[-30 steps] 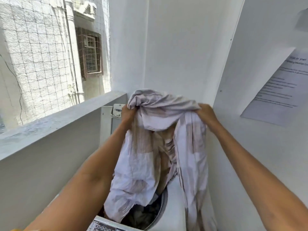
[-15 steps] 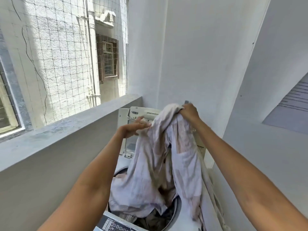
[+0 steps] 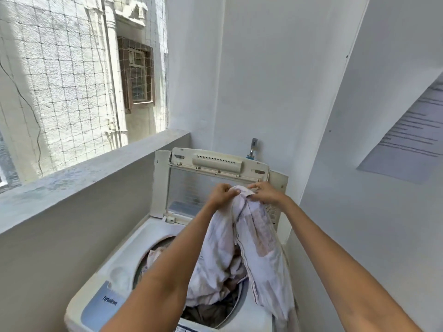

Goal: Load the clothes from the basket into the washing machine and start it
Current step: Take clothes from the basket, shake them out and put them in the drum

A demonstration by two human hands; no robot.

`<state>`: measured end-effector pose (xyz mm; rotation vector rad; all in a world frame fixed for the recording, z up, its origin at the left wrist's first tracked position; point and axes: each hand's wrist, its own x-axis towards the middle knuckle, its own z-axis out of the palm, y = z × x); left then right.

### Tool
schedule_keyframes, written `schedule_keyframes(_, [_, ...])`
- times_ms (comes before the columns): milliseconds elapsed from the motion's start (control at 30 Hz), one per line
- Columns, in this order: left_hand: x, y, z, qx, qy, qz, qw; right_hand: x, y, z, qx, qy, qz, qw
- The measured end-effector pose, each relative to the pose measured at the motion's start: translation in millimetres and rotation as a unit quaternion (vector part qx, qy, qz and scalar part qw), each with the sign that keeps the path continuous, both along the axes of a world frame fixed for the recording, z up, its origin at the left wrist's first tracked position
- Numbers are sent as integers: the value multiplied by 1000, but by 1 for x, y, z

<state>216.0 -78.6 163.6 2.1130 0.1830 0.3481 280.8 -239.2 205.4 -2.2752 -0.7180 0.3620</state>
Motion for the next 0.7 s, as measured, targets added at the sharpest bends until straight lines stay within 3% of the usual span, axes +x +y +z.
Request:
schedule_keyframes(100, [5,-12,4,-17,-18,63,998,-7,-21,-7,50,73,20,996])
schedule_keyframes(200, [12,-22,13,-47,-18,91,995,-10,-44,-28,70,74,-20,995])
schedule_keyframes(433, [21,-23,18,-178,-109,124,970,-3,-85,-85,-53,-15,-100,993])
schedule_keyframes(567, [14,-16,40,-280,-181,151,931,-8,-67,-45,44,-77,-202,975])
schedule_keyframes(700, [3,20,72,-409,-205,145,877,-5,-33,45,141,-155,-209,955])
